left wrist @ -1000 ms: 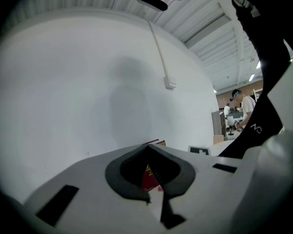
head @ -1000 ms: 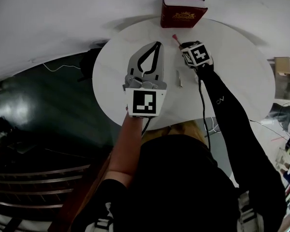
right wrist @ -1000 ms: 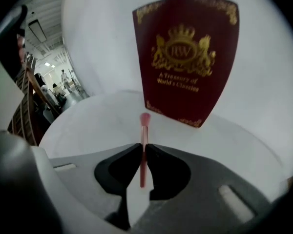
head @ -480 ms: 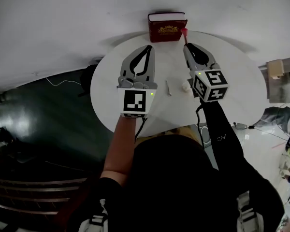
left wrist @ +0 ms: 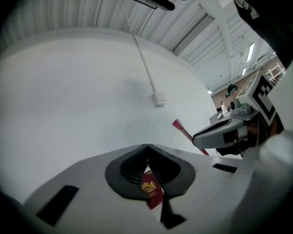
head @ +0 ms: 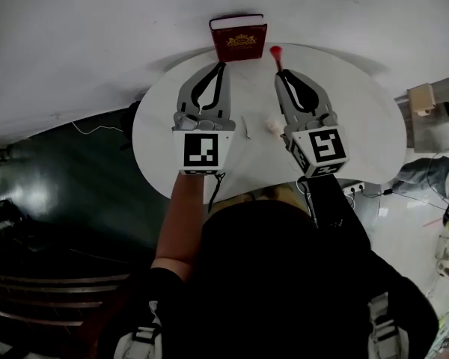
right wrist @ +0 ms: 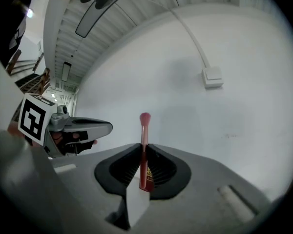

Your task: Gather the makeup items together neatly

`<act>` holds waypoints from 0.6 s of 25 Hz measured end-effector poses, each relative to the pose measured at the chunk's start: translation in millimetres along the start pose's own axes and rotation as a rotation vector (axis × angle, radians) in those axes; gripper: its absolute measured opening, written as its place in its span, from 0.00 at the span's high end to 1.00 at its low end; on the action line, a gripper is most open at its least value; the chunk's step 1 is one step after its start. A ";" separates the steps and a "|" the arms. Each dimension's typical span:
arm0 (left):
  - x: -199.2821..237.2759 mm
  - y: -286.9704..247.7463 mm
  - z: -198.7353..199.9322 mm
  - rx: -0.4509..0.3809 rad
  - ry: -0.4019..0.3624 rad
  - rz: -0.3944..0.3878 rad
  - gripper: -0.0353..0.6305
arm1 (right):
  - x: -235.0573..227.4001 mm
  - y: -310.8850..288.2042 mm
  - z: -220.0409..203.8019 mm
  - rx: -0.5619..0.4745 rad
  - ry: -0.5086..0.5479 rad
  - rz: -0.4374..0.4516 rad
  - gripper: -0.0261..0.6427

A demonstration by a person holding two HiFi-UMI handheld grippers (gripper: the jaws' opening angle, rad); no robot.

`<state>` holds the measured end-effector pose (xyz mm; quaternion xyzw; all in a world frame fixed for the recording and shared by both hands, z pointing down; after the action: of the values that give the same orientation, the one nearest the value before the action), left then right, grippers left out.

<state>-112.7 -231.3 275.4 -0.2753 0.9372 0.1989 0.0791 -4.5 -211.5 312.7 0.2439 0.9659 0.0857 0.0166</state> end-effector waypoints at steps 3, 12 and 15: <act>-18.8 -6.0 -1.6 0.032 0.012 -0.013 0.94 | -17.5 15.4 5.9 -0.013 0.004 -0.023 0.89; -83.0 -28.2 5.3 0.011 0.060 -0.088 0.94 | -75.4 78.1 11.1 0.003 0.030 -0.151 0.89; -105.2 -40.8 10.8 -0.023 0.075 -0.122 0.94 | -95.0 99.4 16.0 0.003 0.047 -0.196 0.89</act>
<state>-2.0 -207.2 279.3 -0.3401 0.9187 0.1940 0.0526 126.8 -167.9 313.3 0.1461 0.9853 0.0882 0.0019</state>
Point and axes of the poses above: the fingertips, and each gripper's own axes: y backward along the fingers, x to its left, z out of its top, the point moved 1 cm from there along y, backward along the fingers, and after that the axes turned 15 degrees about -x, right-handed, at the moved point
